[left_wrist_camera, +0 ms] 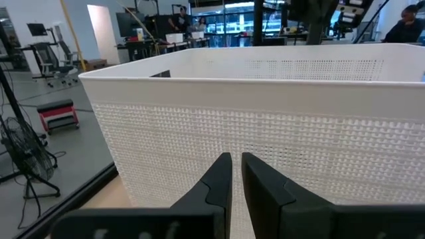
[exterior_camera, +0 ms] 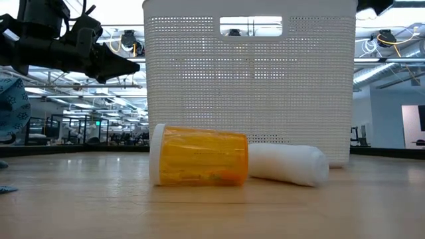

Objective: Pick & place medical supplies in basket/bin
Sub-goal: Put the orange pill bottle into the white bin

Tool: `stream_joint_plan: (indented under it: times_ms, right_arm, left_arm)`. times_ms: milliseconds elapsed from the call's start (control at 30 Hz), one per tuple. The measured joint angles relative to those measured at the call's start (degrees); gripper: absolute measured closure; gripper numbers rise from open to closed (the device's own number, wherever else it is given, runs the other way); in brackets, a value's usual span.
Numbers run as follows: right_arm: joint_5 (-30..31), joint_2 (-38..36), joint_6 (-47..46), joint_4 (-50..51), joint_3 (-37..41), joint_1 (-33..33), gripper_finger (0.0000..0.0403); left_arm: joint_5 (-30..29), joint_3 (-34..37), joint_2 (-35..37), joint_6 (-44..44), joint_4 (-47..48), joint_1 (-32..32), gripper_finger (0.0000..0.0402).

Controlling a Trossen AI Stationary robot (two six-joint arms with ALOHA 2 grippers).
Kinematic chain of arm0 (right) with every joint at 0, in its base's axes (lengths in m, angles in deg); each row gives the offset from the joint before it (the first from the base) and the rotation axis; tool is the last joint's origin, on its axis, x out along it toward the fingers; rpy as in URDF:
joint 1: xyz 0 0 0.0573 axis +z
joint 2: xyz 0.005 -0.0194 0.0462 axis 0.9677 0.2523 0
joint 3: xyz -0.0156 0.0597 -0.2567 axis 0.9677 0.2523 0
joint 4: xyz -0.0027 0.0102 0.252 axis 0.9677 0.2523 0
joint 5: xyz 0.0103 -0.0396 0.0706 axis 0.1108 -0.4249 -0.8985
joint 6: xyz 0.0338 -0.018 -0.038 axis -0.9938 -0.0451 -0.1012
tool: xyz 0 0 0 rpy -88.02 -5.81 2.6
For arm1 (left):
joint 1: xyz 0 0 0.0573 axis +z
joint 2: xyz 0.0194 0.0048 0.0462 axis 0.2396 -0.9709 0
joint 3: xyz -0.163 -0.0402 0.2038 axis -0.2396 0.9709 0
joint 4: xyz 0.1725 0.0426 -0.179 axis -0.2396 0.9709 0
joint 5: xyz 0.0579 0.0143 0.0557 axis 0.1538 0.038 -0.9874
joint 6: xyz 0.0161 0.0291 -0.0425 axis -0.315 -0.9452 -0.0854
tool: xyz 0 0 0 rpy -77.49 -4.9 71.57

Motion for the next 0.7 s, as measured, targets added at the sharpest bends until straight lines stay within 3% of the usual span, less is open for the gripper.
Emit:
stream_joint_plan:
  times_ms: [167, 300, 500, 700]
  right_arm:
    - [-0.4, -9.2, -5.3, -13.9, 12.0, 0.0, 0.0402]
    - [-1.4, -12.8, -8.3, -18.5, 19.5, 0.0, 0.0403]
    - [1.2, -15.8, -11.1, -23.6, 26.4, -0.8, 0.0403]
    - [-4.0, -18.3, -13.3, -35.6, 32.0, -1.1, 0.0403]
  left_arm:
    - [0.0, 0.0, 0.0, -0.1, -0.1, 0.0, 0.0362]
    - [0.0, 0.0, 0.0, 0.8, -0.4, 0.0, 0.0362]
    - [0.0, 0.0, 0.0, 1.0, -1.0, 0.0, 0.0362]
    - [0.0, 0.0, 0.0, 1.0, -1.0, 0.0, 0.0362]
